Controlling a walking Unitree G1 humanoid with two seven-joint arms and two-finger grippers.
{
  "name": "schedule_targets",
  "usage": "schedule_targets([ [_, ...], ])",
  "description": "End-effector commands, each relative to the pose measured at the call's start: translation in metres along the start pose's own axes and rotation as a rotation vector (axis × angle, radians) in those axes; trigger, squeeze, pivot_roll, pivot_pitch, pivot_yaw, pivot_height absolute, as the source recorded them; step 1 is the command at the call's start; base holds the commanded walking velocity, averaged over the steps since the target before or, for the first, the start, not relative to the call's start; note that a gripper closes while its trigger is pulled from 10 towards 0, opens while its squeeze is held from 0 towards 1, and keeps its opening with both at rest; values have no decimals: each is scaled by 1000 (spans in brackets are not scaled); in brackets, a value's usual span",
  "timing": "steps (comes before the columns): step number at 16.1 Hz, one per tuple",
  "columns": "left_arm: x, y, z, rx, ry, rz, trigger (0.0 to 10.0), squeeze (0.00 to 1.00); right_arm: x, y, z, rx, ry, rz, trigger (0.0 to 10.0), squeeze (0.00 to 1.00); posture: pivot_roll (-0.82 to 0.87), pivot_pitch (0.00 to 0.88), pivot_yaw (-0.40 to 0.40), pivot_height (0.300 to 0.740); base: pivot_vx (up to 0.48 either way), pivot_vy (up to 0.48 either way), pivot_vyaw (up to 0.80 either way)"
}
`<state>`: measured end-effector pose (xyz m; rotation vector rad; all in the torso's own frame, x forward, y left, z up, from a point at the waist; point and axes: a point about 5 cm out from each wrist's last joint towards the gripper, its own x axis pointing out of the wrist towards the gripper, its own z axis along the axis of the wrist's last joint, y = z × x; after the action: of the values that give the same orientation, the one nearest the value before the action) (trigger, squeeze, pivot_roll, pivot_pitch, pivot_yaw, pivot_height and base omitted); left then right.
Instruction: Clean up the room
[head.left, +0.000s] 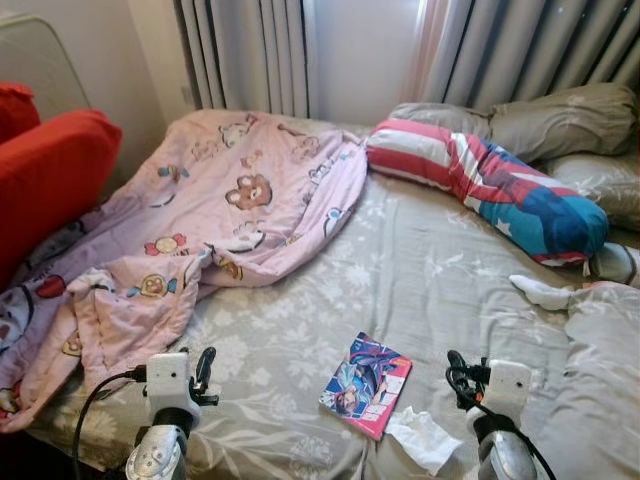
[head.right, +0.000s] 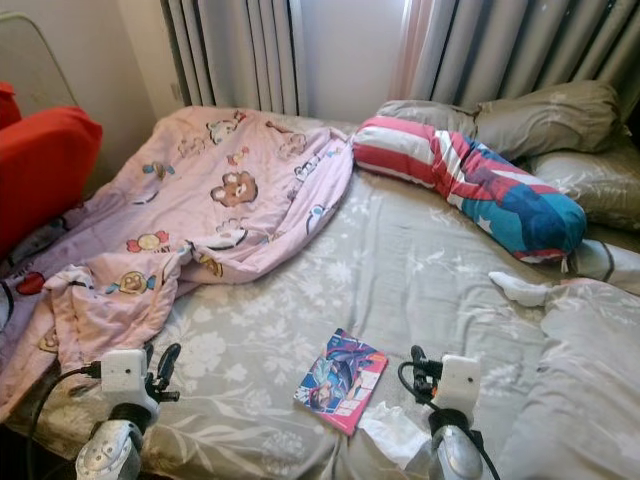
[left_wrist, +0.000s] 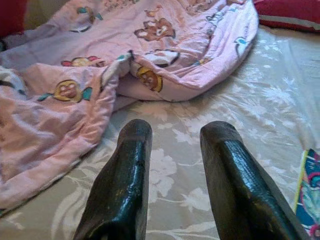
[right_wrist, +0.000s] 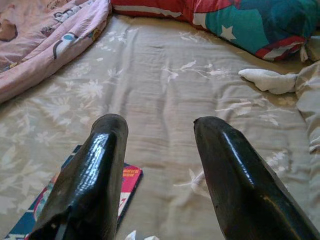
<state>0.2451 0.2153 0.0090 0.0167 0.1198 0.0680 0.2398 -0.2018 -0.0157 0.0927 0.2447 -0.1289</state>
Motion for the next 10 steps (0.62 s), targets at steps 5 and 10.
schedule_targets([
  [5, 0, -11, 4, -13, -11, -40, 10000, 0, 0, 3, -5, 2, 51, -32, 10000, 0, 146, 0, -67, 740, 0, 0, 0],
  [10, 4, -13, 7, -13, -17, -55, 10000, 0, 2, 0, -3, -9, 52, -57, 10000, 0, 134, 0, -61, 700, 0, 0, 0],
])
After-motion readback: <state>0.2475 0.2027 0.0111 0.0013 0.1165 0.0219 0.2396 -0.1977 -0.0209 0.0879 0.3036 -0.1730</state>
